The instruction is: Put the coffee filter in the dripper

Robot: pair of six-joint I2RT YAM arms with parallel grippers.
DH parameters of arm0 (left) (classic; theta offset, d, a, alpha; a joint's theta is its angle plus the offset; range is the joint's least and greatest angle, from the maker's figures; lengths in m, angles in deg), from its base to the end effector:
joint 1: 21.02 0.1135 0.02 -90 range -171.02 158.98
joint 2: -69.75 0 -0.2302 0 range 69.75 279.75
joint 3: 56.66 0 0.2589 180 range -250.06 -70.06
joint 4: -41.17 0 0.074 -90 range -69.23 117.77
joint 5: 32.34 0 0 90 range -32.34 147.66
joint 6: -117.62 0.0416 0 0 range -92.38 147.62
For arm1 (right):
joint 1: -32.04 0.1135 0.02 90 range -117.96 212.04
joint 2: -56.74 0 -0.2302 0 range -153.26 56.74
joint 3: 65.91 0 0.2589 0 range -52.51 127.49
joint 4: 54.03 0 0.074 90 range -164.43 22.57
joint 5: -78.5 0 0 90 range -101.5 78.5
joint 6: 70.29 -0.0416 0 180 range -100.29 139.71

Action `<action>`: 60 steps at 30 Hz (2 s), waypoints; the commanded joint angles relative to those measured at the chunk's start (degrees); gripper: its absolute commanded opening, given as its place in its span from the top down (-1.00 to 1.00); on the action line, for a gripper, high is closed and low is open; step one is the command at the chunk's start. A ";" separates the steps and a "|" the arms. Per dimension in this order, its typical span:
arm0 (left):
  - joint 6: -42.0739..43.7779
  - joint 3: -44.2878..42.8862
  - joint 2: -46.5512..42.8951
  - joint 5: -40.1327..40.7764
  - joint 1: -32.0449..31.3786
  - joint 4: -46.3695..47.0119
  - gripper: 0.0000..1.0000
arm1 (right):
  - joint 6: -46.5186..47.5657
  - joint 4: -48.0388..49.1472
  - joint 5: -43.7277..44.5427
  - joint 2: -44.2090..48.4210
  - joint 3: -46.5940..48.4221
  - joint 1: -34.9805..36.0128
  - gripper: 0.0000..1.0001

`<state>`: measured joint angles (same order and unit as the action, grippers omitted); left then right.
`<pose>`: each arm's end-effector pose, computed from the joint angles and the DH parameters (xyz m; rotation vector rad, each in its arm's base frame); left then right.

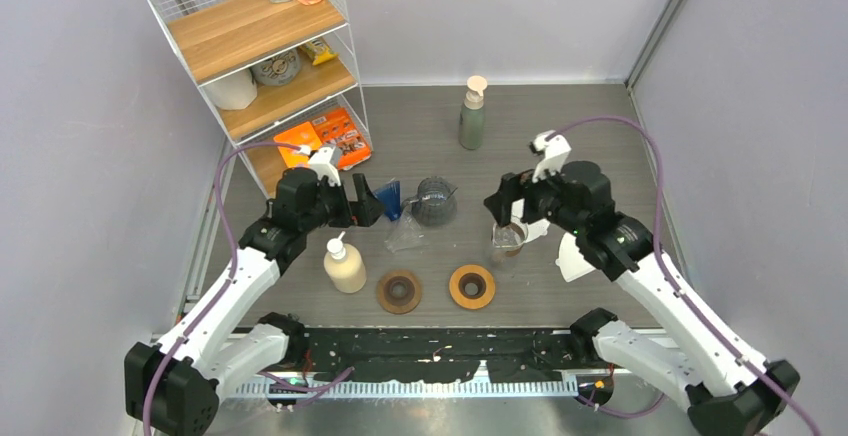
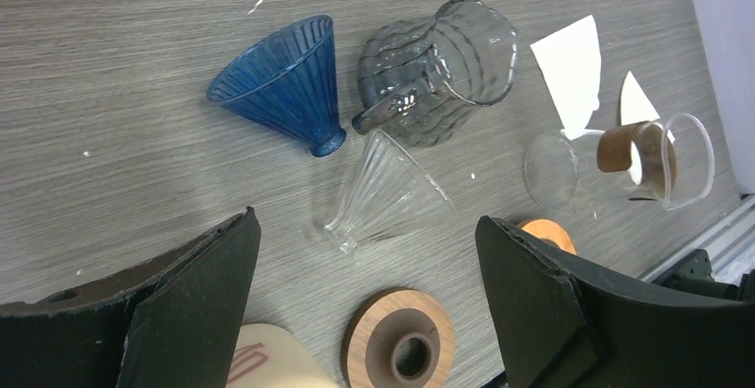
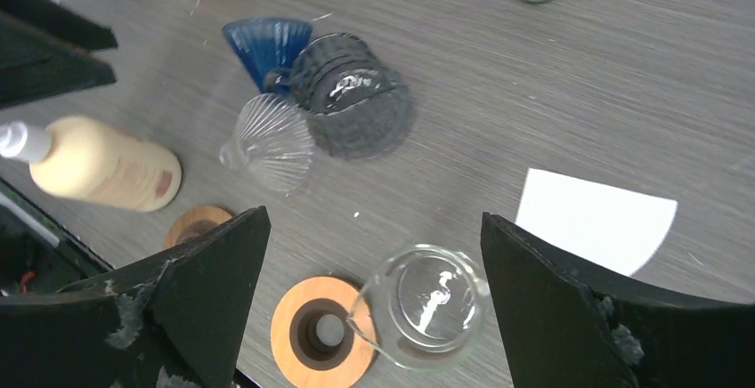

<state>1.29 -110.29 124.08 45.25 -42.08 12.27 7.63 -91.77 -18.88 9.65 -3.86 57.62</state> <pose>0.2248 -0.0961 0.2407 0.0371 2.1572 -0.7180 0.1958 0.0997 0.3043 -0.3210 1.9811 0.5525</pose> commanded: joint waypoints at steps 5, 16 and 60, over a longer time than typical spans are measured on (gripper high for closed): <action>1.01 -2.54 -0.67 6.68 -0.39 -4.15 -0.98 | 9.67 -3.06 14.88 -13.27 7.73 22.60 -0.95; 2.58 -2.42 -2.96 9.17 -0.39 -6.42 -0.98 | 19.08 -8.27 19.95 -28.66 11.01 37.00 -0.89; 2.07 0.80 -6.63 11.88 -0.39 -5.91 -0.98 | -9.03 -4.38 20.36 -40.78 -0.70 42.18 0.19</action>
<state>2.80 -109.56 118.59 56.01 -42.29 4.77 -0.52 -97.12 -0.26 -31.14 -4.63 99.50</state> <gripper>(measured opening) 0.992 0.465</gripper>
